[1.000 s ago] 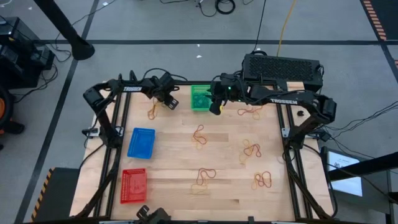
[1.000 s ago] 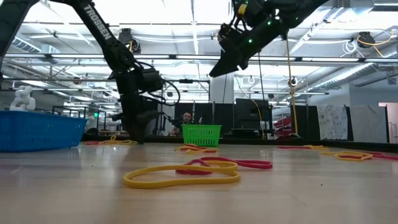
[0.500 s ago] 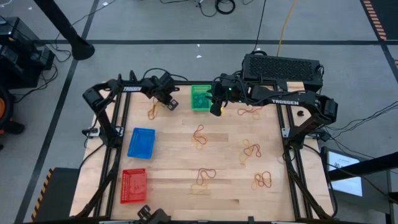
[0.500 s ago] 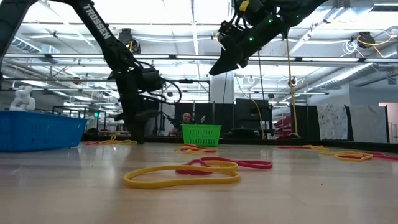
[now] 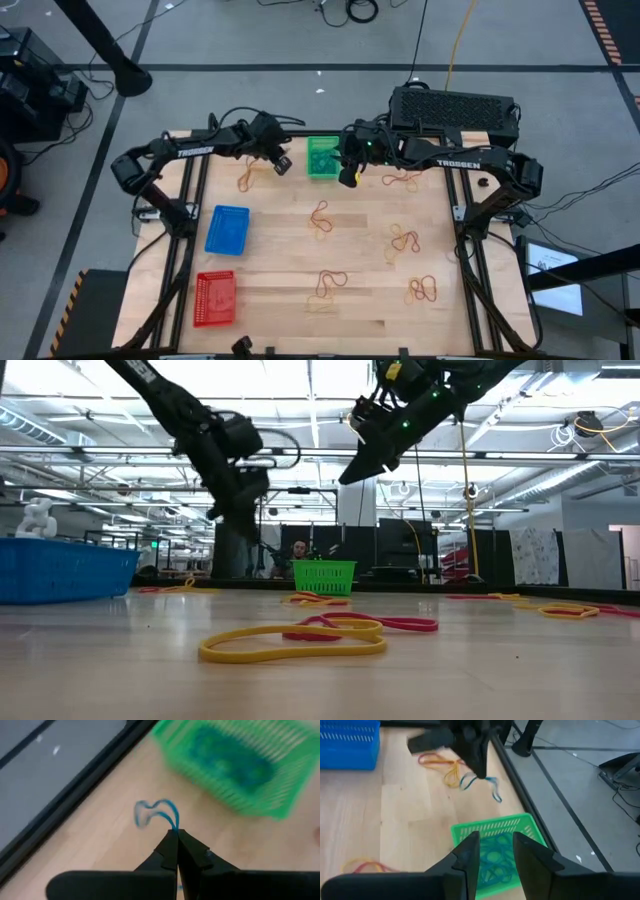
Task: Sort rubber bands into baskets
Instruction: Put the blue rubber band into the green bin
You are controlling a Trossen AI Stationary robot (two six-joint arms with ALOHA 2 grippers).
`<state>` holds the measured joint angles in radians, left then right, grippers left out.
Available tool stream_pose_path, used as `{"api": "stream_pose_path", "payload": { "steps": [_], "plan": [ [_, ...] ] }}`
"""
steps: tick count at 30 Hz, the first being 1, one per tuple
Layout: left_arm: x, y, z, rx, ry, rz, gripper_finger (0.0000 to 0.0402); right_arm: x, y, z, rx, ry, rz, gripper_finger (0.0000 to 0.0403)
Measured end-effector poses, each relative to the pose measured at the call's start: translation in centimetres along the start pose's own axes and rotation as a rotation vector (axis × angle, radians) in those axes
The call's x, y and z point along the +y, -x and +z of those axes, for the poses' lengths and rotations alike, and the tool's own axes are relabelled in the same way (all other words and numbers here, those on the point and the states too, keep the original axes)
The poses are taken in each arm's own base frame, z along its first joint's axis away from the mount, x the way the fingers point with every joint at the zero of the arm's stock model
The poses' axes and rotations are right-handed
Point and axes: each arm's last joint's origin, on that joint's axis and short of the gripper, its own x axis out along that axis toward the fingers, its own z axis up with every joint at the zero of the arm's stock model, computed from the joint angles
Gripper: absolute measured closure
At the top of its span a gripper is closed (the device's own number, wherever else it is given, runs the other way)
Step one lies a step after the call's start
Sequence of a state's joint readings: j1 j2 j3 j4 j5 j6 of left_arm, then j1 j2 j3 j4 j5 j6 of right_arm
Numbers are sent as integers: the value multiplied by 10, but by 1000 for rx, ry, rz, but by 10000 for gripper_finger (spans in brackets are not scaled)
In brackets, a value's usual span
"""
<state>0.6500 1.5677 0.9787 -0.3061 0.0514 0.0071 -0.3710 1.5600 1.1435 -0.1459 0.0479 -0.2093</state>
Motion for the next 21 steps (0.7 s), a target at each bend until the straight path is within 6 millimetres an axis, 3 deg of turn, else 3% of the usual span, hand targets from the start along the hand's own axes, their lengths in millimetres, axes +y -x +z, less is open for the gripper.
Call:
{"api": "stream_pose_path", "payload": {
  "steps": [4,10,14,21],
  "plan": [
    [-17,12,10,-97,-43,-117,398,1,0,-8,83,41,11,293],
    [-49,15,21,-234,-127,-270,398,6,6,-33,342,81,74,293],
    [-62,4,27,-310,-158,-298,398,9,12,-47,501,42,101,293],
    [-60,-32,29,-373,-122,-299,398,9,14,-50,538,3,97,293]
  ]
}}
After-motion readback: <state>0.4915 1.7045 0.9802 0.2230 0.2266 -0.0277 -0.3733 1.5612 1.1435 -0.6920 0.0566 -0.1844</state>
